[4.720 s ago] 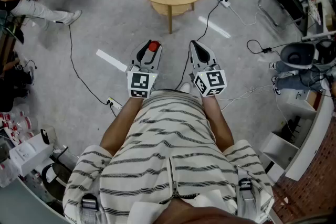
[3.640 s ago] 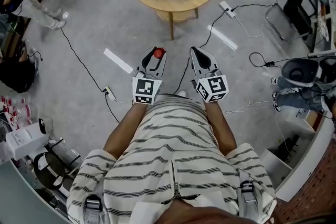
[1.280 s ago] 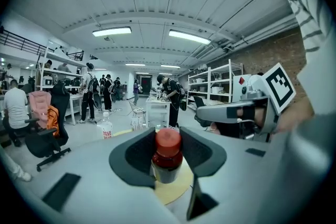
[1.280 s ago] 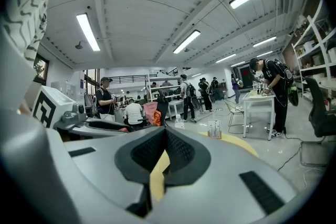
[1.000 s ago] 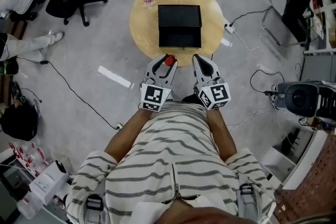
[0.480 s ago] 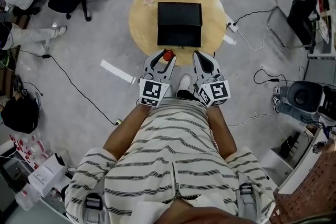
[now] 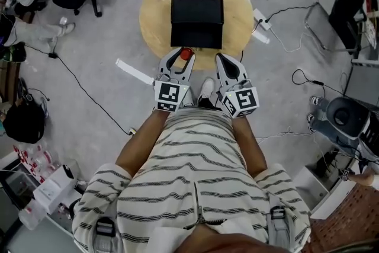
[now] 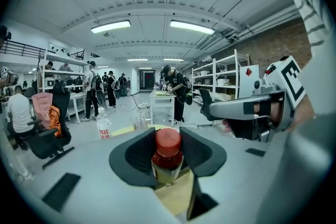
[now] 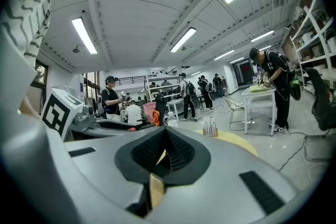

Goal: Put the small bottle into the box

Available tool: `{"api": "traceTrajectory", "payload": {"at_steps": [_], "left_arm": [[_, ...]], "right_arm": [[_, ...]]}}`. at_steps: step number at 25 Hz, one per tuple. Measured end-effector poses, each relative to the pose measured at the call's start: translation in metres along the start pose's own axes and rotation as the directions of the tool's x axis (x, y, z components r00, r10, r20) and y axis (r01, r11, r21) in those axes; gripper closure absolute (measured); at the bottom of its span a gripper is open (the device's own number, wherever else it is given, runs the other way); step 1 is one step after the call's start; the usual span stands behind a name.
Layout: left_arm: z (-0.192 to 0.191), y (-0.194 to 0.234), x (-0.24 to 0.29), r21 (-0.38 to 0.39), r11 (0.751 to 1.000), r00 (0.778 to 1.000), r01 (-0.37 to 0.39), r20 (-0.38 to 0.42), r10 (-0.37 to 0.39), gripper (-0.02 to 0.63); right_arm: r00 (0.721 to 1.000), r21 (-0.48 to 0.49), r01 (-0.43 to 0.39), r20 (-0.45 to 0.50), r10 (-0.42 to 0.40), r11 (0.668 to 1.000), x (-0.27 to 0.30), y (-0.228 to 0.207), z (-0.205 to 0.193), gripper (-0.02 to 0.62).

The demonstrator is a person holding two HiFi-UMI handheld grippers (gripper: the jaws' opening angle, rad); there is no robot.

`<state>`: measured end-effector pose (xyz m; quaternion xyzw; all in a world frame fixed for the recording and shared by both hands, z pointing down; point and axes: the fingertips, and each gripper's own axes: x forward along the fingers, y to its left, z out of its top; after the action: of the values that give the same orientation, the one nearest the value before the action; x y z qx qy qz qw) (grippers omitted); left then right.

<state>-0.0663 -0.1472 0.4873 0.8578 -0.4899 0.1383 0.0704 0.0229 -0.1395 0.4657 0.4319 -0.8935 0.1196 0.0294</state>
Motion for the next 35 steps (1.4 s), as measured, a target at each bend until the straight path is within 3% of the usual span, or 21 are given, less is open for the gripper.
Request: {"api": "traceTrajectory", "payload": {"at_steps": [14,35], "left_arm": [[-0.03,0.008,0.052,0.021,1.0,0.998,0.01,-0.063,-0.009,0.451],[-0.071,0.036,0.122,-0.024,1.0,0.987,-0.01,-0.158,0.006,0.451]], "right_arm": [[1.0,0.019,-0.014,-0.028,0.014,1.0,0.002,-0.015,-0.017,0.578],[0.998,0.055,0.002,-0.064,0.001,0.998,0.017,-0.036,-0.029,0.578]]}}
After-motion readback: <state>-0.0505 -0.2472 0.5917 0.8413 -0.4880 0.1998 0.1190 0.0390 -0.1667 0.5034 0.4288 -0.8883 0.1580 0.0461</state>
